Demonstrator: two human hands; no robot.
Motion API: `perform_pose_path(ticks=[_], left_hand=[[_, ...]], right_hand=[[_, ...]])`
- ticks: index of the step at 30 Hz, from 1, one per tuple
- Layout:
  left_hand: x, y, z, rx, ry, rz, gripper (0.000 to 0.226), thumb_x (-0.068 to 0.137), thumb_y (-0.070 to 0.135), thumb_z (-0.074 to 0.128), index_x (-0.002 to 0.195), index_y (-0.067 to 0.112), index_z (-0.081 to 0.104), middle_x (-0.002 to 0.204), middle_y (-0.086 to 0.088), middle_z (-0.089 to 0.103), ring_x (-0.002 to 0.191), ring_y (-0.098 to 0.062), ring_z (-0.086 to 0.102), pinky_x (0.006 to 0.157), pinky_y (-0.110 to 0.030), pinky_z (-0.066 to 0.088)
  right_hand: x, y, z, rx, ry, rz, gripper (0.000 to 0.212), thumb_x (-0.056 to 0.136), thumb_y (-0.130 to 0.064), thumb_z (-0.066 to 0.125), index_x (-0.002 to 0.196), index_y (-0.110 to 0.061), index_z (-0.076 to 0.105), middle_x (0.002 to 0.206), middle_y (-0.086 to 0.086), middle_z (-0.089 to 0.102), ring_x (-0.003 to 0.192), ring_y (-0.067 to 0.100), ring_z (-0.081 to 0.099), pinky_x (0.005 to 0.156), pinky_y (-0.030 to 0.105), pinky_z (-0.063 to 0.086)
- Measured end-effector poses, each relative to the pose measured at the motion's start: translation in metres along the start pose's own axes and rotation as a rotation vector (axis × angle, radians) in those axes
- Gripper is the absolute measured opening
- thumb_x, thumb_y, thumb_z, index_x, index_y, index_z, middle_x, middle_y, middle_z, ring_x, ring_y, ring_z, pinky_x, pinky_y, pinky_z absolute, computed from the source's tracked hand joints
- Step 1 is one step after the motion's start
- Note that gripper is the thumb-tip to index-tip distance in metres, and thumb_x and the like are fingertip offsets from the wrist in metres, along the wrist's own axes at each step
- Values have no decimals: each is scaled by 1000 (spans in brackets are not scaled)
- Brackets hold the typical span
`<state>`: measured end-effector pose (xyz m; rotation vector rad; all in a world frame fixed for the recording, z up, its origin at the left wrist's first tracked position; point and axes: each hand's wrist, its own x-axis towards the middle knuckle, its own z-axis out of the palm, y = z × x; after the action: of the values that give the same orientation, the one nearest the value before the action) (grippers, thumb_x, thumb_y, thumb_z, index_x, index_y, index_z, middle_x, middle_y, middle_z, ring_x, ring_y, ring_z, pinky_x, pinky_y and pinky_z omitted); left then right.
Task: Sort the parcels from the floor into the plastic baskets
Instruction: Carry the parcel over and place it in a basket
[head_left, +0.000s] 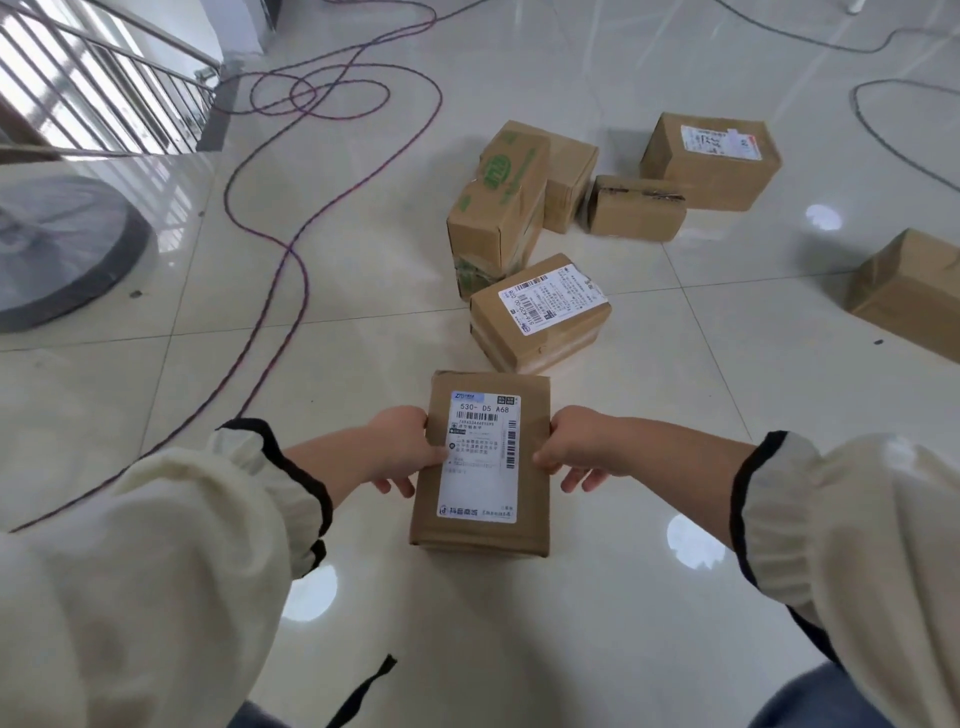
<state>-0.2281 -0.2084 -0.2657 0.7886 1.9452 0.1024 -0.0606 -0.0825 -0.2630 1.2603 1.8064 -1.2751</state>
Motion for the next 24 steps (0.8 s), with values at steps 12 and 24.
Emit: perform_pose_path(ticks=[12,24], left_hand=[[4,-6,4,-169,108,-29,27,88,31,58,114,26,57,85,6,67,69,-16,68,53,-22,49],[-192,136,-70,-361,575,96,52,86,32,60,136,28,47,117,18,61,105,-11,61,91,-31,46]], right_hand=[[-13,46,41,1016,-175,55,43,86,-32,65,127,-22,56,118,-7,65,113,19,56,100,46,42],[-232,-25,-37,1018,99,-391,63,91,5,44,130,-45,43,117,-21,65,103,-2,63,70,15,53]])
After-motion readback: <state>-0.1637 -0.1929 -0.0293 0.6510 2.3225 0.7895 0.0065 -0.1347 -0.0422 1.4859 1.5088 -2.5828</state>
